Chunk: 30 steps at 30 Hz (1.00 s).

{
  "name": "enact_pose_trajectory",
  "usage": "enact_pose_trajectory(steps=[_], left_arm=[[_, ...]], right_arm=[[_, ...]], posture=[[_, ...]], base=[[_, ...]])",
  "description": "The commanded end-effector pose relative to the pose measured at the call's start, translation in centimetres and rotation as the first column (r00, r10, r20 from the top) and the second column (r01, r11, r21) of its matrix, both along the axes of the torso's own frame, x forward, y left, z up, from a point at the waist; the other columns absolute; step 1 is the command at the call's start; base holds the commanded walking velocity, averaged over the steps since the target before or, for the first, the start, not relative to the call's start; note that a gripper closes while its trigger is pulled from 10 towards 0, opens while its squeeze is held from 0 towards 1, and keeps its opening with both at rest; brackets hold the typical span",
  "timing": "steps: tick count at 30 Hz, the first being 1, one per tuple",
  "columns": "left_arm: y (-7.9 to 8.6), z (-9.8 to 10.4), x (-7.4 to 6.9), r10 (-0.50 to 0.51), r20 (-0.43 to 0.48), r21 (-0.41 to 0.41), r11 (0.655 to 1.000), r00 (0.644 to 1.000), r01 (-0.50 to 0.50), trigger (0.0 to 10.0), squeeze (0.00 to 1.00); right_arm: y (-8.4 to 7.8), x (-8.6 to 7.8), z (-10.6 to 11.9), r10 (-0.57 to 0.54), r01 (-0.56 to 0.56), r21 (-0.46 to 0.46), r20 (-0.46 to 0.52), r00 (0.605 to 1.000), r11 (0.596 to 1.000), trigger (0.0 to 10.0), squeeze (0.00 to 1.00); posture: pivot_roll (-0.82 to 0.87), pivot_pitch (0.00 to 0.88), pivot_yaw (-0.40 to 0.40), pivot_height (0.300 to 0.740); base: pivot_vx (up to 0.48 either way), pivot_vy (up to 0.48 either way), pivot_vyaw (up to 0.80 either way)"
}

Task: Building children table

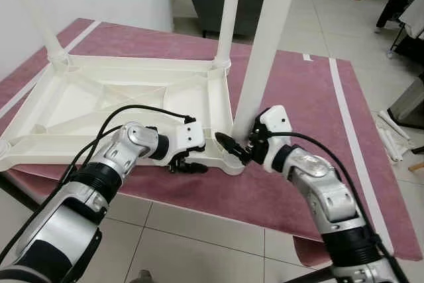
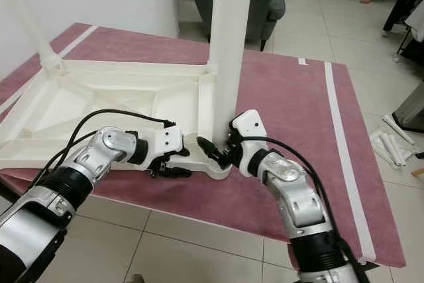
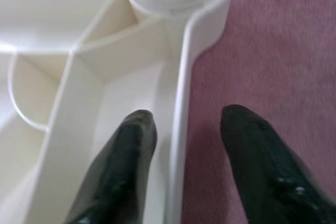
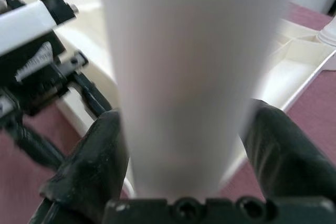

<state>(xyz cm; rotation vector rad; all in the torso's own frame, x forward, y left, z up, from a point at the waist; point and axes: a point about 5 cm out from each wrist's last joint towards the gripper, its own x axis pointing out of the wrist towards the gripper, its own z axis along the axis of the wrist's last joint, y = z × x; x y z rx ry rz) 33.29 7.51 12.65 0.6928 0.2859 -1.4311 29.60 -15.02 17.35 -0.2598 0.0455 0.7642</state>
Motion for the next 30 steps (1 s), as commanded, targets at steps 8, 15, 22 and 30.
enact_pose_trajectory(steps=[8, 15, 22, 30], left_arm=[[0.1, -0.1, -0.2, -0.092, 0.03, 0.051, 0.995, 0.995, 0.09, 0.0, 0.0], [0.5, 1.8, -2.6, -0.36, 0.051, 0.025, 0.933, 0.931, 0.36, 0.0, 0.0], [1.4, 2.0, -3.8, -0.458, 0.067, 0.078, 0.888, 0.887, 0.453, 0.0, 0.0], [1.4, 2.1, -3.4, -0.395, 0.086, 0.042, 0.919, 0.915, 0.393, 0.0, 0.0]], right_arm=[[-2.9, 0.7, -0.2, 0.13, -0.141, -0.151, -0.079, 0.988, 0.978, 10.0, 0.0], [-2.4, 1.7, 1.5, 0.272, -0.283, -0.119, -0.102, 0.957, 0.952, 10.0, 0.0], [1.0, 1.6, 1.7, 0.42, -0.427, -0.053, -0.11, 0.901, 0.902, 10.0, 0.0], [2.0, 1.6, 0.4, 0.459, -0.463, 0.0, -0.142, 0.877, 0.886, 0.0, 0.0]], posture=[[0.09, 0.0, 0.012, 0.74], [0.1, 0.0, 0.005, 0.74], [0.11, 0.0, -0.003, 0.74], [0.14, 0.0, -0.026, 0.74]], base=[[0.0, 0.0, 0.0], [0.0, 0.0, 0.0], [0.0, 0.0, 0.0], [0.0, 0.0, 0.0]])
